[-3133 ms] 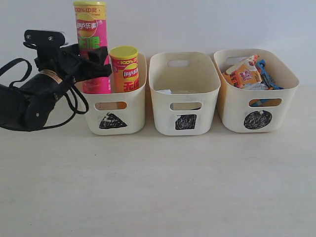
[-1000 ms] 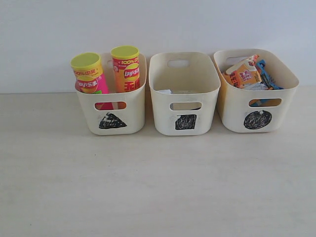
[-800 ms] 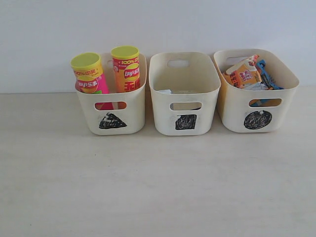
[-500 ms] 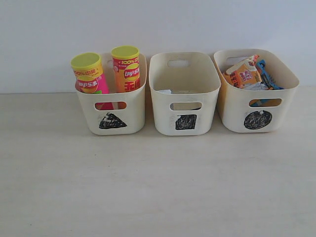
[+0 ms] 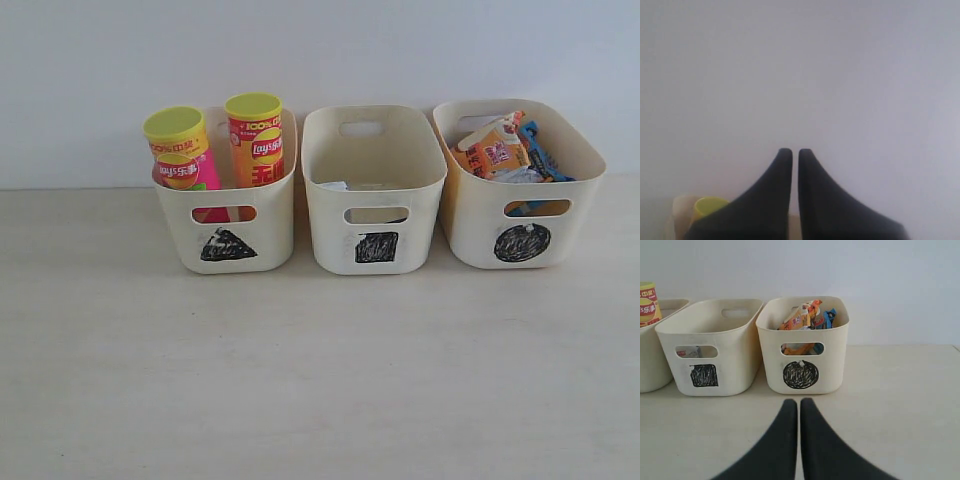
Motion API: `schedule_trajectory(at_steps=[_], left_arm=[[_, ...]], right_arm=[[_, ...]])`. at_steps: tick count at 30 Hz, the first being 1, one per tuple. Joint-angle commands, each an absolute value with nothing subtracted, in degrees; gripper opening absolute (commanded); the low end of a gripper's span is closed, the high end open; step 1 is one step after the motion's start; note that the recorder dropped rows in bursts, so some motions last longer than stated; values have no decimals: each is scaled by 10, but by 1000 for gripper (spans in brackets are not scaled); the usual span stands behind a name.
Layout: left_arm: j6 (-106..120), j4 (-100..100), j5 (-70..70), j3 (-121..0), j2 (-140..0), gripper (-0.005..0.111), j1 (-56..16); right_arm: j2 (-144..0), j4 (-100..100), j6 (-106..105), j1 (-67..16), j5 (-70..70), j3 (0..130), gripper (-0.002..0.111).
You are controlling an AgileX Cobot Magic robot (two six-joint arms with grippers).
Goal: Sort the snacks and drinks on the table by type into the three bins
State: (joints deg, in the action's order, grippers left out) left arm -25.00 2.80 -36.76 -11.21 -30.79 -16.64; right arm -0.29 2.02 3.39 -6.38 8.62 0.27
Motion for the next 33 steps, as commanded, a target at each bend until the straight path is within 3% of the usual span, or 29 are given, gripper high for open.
schedule_trajectory(at_steps=[1, 4, 10, 25, 33], left_arm=[[-203, -26, -309, -107, -304, 4, -160], [-112, -127, -238, -107, -294, 4, -129], [-115, 0, -180, -93, -221, 4, -96], [-94, 0, -27, 0, -14, 4, -7], [-86, 0, 39, 0, 0, 4, 23]], right_arm=[[0, 20, 28, -65, 85, 0, 0], [0, 20, 28, -65, 85, 0, 0], [0, 20, 28, -65, 85, 0, 0], [0, 20, 28, -65, 85, 0, 0], [0, 20, 28, -65, 85, 0, 0]])
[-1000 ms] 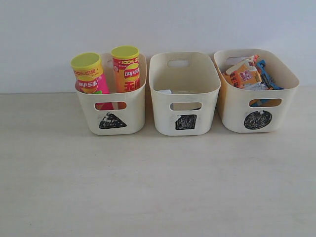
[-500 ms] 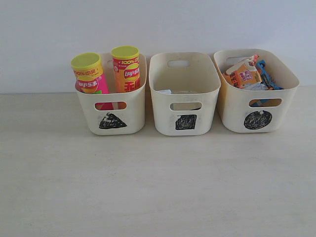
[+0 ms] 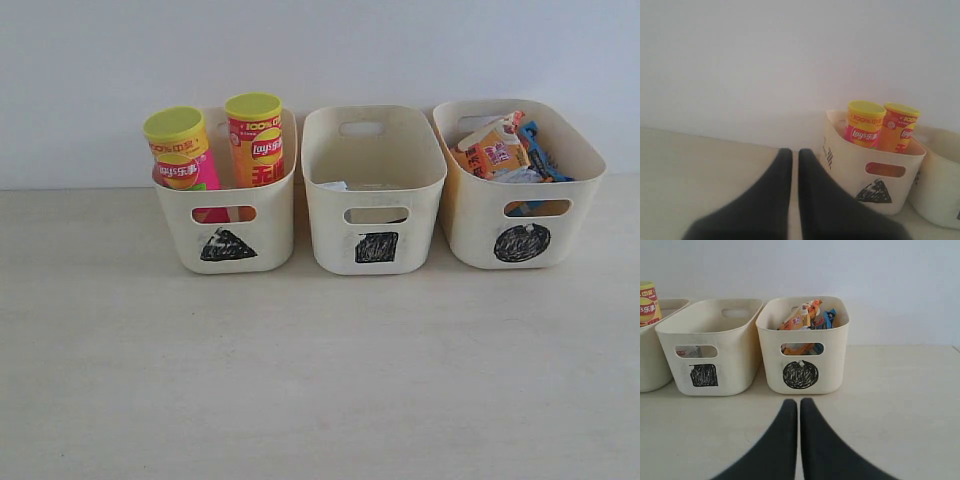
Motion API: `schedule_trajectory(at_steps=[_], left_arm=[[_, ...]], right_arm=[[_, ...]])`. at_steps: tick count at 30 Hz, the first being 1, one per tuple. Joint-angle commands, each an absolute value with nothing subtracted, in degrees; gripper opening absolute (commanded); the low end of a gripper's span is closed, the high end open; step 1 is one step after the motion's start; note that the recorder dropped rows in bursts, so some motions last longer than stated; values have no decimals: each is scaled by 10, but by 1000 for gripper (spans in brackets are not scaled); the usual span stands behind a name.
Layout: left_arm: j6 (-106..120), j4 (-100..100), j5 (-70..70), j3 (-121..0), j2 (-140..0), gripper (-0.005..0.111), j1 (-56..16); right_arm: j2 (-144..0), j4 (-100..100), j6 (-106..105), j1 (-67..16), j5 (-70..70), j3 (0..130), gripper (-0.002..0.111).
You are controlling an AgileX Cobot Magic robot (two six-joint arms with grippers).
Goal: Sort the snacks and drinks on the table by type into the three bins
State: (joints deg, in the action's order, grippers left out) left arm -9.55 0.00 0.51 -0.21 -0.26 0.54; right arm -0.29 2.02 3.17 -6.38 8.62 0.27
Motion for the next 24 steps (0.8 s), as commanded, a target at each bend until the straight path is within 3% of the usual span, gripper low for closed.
schedule_trajectory(at_steps=[1, 10, 24], left_arm=[[-80, 0, 49, 0, 0, 4, 29], [-55, 0, 157, 0, 0, 4, 54], [-62, -5, 167, 0, 0, 4, 54]], right_arm=[[0, 20, 28, -65, 85, 0, 0], [0, 20, 28, -65, 85, 0, 0], [0, 20, 28, -65, 85, 0, 0]])
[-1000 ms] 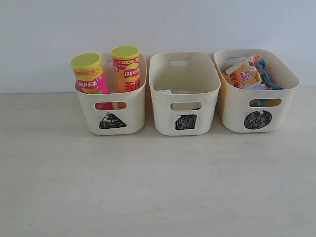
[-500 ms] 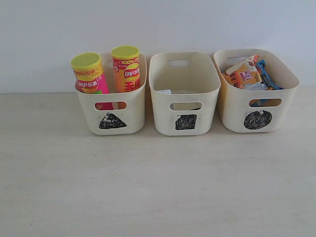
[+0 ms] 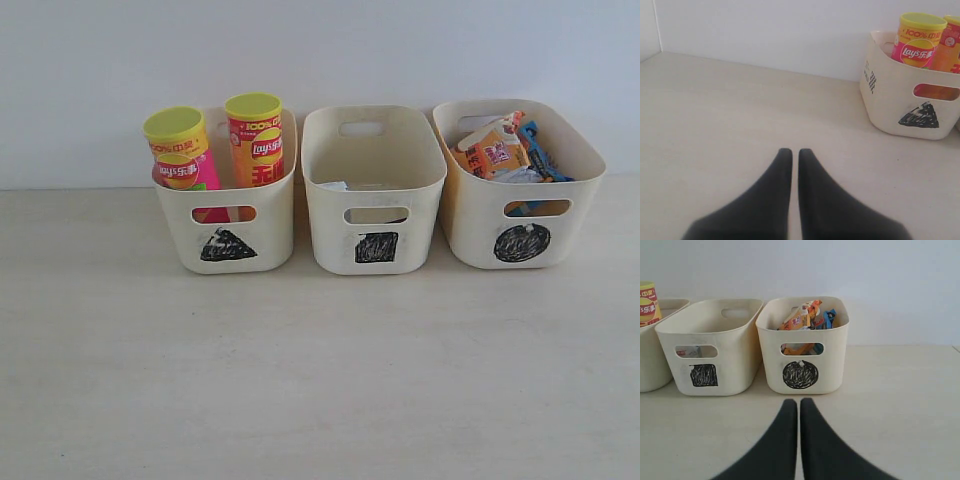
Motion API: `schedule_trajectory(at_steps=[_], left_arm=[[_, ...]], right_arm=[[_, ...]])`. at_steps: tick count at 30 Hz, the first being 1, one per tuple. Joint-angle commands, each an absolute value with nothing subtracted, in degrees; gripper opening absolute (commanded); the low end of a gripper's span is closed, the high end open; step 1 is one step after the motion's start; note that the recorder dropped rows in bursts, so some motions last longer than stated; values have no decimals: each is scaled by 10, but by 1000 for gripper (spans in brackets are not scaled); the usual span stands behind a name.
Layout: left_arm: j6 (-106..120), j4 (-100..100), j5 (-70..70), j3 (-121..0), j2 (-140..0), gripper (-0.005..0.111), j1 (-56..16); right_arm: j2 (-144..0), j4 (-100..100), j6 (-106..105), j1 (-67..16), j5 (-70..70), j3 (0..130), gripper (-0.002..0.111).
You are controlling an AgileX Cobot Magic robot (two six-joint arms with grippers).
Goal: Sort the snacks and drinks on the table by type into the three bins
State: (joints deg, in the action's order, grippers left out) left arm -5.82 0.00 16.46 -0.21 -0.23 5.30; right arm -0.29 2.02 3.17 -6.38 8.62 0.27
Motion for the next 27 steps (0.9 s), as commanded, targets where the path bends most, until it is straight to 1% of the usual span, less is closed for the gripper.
schedule_trajectory(at_steps=[1, 7, 14, 27], left_arm=[[-64, -5, 167, 0, 0, 4, 54], [-68, -3, 167, 0, 0, 4, 51], [-68, 13, 167, 0, 0, 4, 28], [-68, 12, 167, 0, 0, 4, 28]], right_arm=[[0, 20, 28, -65, 85, 0, 0], [0, 20, 28, -65, 85, 0, 0], [0, 20, 28, -65, 84, 0, 0], [0, 20, 28, -65, 75, 0, 0]])
